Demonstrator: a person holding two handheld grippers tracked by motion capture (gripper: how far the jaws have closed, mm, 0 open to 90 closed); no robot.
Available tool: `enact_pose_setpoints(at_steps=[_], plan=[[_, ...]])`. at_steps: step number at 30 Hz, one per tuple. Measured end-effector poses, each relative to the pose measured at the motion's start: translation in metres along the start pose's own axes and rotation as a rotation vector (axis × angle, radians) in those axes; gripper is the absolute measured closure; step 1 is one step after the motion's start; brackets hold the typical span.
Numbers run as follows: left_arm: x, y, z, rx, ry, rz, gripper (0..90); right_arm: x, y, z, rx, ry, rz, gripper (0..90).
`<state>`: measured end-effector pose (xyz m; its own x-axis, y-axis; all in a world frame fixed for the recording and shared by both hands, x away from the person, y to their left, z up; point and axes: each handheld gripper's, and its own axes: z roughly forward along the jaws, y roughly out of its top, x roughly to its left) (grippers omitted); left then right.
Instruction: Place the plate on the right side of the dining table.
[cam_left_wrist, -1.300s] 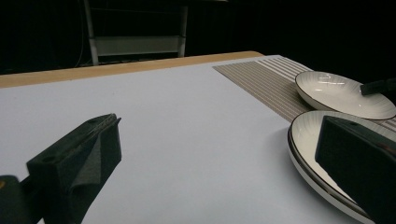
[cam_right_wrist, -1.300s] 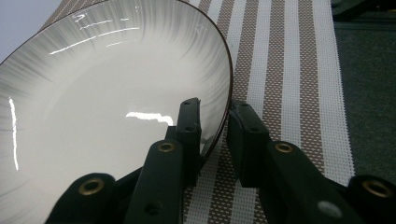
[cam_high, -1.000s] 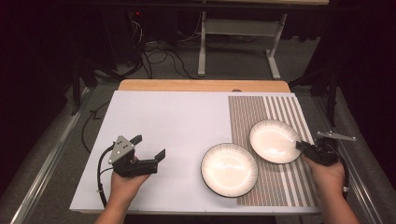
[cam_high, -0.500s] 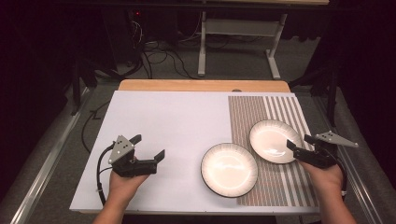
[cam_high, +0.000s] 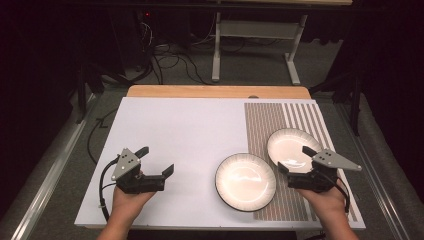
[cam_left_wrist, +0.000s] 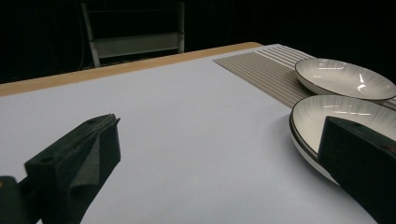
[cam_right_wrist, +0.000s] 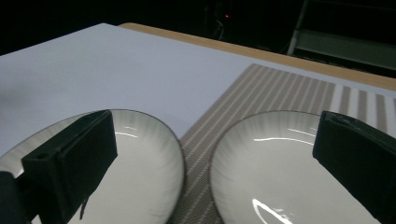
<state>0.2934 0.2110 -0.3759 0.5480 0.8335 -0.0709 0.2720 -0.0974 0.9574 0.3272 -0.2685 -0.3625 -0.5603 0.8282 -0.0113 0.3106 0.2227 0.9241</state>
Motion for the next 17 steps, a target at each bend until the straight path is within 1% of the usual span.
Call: enact_pose_setpoints(at_steps=[1,2,3,5,8,10,12,17], plan=[[-0.001,0.000,-0.001,-0.002,-0.002,0.002,0.4,0.007,0.001,0.000,-0.004,0.012,-0.006,0.7],[-0.001,0.000,-0.001,-0.002,-0.002,0.002,0.3,0.007,0.001,0.000,-0.004,0.012,-0.006,0.7],[-0.004,0.000,-0.003,-0.008,-0.007,0.004,0.3,0.017,0.001,-0.002,-0.011,0.030,-0.027,0.7],[-0.005,0.000,-0.004,-0.008,-0.012,0.010,0.3,0.020,0.000,-0.005,-0.021,0.042,-0.021,0.7],[-0.007,0.000,-0.004,-0.008,-0.017,0.003,0.3,0.020,-0.002,-0.008,-0.025,0.045,-0.027,0.7],[-0.008,0.000,-0.004,-0.007,-0.017,0.004,0.4,0.020,-0.003,-0.009,-0.020,0.046,-0.017,0.7],[-0.008,-0.001,-0.003,-0.004,-0.017,0.000,0.4,0.019,-0.004,-0.009,-0.023,0.048,-0.024,0.7],[-0.007,-0.001,-0.003,-0.003,-0.009,-0.003,0.4,0.019,-0.004,-0.008,-0.029,0.057,-0.020,0.7]])
